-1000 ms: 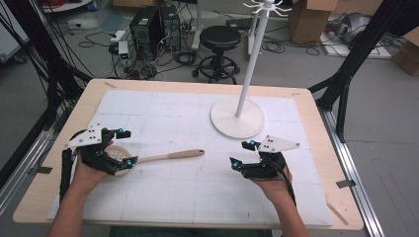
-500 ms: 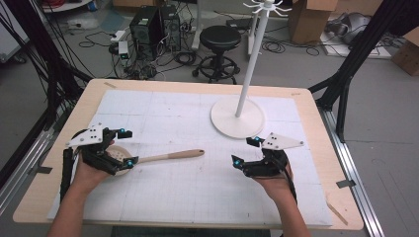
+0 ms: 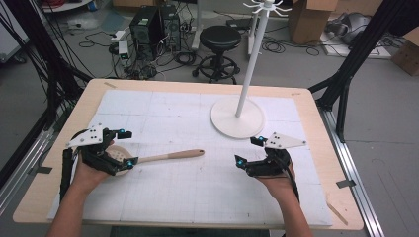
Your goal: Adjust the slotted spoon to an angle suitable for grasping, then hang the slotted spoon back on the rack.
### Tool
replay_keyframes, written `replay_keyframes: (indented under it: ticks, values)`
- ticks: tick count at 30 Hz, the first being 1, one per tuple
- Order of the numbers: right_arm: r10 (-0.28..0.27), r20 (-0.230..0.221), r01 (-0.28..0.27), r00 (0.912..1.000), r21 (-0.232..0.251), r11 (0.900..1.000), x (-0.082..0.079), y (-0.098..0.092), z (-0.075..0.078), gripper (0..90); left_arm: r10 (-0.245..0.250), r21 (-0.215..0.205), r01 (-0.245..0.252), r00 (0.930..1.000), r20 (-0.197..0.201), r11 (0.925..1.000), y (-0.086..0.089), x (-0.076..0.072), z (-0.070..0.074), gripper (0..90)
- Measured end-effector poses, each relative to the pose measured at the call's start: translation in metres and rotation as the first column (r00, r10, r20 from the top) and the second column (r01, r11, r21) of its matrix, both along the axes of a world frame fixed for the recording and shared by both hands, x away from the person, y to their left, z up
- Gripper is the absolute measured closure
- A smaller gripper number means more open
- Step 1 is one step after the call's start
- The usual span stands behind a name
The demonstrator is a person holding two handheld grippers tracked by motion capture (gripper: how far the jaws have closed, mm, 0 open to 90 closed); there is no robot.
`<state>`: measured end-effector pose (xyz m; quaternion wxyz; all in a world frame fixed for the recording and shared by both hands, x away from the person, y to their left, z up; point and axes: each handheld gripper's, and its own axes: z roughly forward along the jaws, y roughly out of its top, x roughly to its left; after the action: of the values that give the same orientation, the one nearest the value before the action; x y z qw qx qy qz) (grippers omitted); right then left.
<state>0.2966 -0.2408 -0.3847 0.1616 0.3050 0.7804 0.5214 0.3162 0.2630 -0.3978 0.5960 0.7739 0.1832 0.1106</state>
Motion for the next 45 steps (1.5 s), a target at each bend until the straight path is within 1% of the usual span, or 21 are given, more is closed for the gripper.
replay_keyframes:
  ticks: [6,7,11,17,20,26,27,28,31,32,33,34,35,36,37,40,41,42,43,44,45]
  values:
    - [0.009,-0.004,-0.009,0.9999,-0.002,1.000,-0.001,-0.001,-0.002,11.5,-0.006,0.012,0.006,1.0000,-0.001,0.9999,-0.001,0.001,-0.001,5.6]
    - [0.004,-0.004,-0.004,1.0000,-0.002,1.000,-0.001,-0.001,-0.002,11.5,-0.005,0.009,0.005,0.9999,-0.009,0.9999,-0.002,0.001,-0.001,5.7]
    - [-0.001,-0.004,0.001,1.0000,-0.001,1.000,0.000,-0.005,-0.002,11.4,-0.014,0.018,0.014,0.9999,-0.006,0.9997,-0.003,0.001,-0.001,5.7]
    - [-0.002,-0.001,0.002,1.0000,0.005,1.000,0.000,-0.005,-0.001,11.4,-0.027,0.015,0.027,0.9996,-0.004,0.9995,-0.005,0.001,0.000,5.7]
    - [-0.001,0.000,0.001,1.0000,0.008,1.000,0.001,-0.004,0.000,11.4,-0.030,0.020,0.030,0.9995,-0.012,0.9994,-0.005,0.002,-0.001,5.7]
    - [-0.004,-0.005,0.004,1.0000,0.000,1.000,0.003,-0.007,-0.002,11.4,-0.035,0.020,0.035,0.9993,-0.016,0.9992,-0.006,0.002,0.000,5.6]
    - [-0.004,-0.005,0.004,1.0000,0.000,1.000,0.003,-0.007,-0.002,11.4,-0.034,0.024,0.035,0.9993,-0.015,0.9991,-0.007,0.002,0.001,5.6]
    - [-0.006,-0.007,0.006,1.0000,-0.012,1.000,0.003,-0.009,-0.003,11.4,-0.034,0.027,0.035,0.9993,-0.017,0.9990,-0.008,0.002,0.001,5.6]
    - [-0.009,-0.005,0.009,0.9999,-0.005,1.000,0.002,-0.012,-0.002,11.4,-0.046,0.051,0.047,0.9987,-0.023,0.9976,-0.015,0.003,0.003,5.6]
    - [-0.013,0.001,0.013,0.9999,-0.005,1.000,0.002,-0.013,-0.001,11.4,-0.052,0.068,0.053,0.9983,-0.026,0.9962,-0.018,0.003,0.003,5.7]
    - [-0.013,-0.003,0.013,0.9999,0.002,1.000,0.001,-0.015,0.000,11.4,-0.054,0.081,0.056,0.9982,-0.027,0.9951,-0.021,0.003,0.003,5.7]
    - [-0.020,0.006,0.020,0.9998,0.022,1.000,0.000,-0.018,0.003,11.4,-0.059,0.094,0.062,0.9978,-0.032,0.9936,-0.024,0.004,0.002,5.6]
    - [-0.020,0.006,0.020,0.9998,0.022,1.000,0.000,-0.018,0.003,11.4,-0.058,0.112,0.062,0.9976,-0.038,0.9918,-0.027,0.005,0.002,5.6]
    - [-0.019,0.015,0.019,0.9997,0.031,0.999,-0.001,-0.020,0.006,11.4,-0.056,0.142,0.063,0.9973,-0.048,0.9879,-0.034,0.008,0.003,5.7]
    - [-0.019,0.015,0.019,0.9997,0.031,0.999,-0.001,-0.020,0.006,11.4,-0.056,0.142,0.063,0.9973,-0.048,0.9879,-0.034,0.008,0.003,5.7]
    - [-0.022,0.022,0.021,0.9995,0.045,0.999,-0.001,-0.024,0.009,11.4,-0.068,0.178,0.079,0.9952,-0.071,0.9807,-0.046,0.013,0.005,5.7]
    - [-0.024,0.022,0.023,0.9995,0.049,0.999,-0.001,-0.025,0.009,11.5,-0.075,0.193,0.090,0.9938,-0.082,0.9772,-0.050,0.016,0.006,5.7]
    - [-0.023,0.018,0.022,0.9996,0.054,0.998,0.000,-0.026,0.008,11.4,-0.079,0.237,0.101,0.9920,-0.098,0.9663,-0.060,0.021,0.008,5.6]
    - [-0.025,0.016,0.024,0.9996,0.053,0.998,0.000,-0.026,0.008,11.4,-0.079,0.237,0.101,0.9920,-0.098,0.9663,-0.060,0.021,0.008,5.6]
    - [-0.024,0.016,0.023,0.9996,0.053,0.998,0.001,-0.026,0.008,11.4,-0.083,0.260,0.107,0.9913,-0.103,0.9597,-0.066,0.024,0.009,5.7]
    - [-0.023,0.014,0.022,0.9996,0.054,0.998,0.001,-0.026,0.008,11.4,-0.090,0.285,0.121,0.9885,-0.122,0.9507,-0.075,0.029,0.010,5.6]
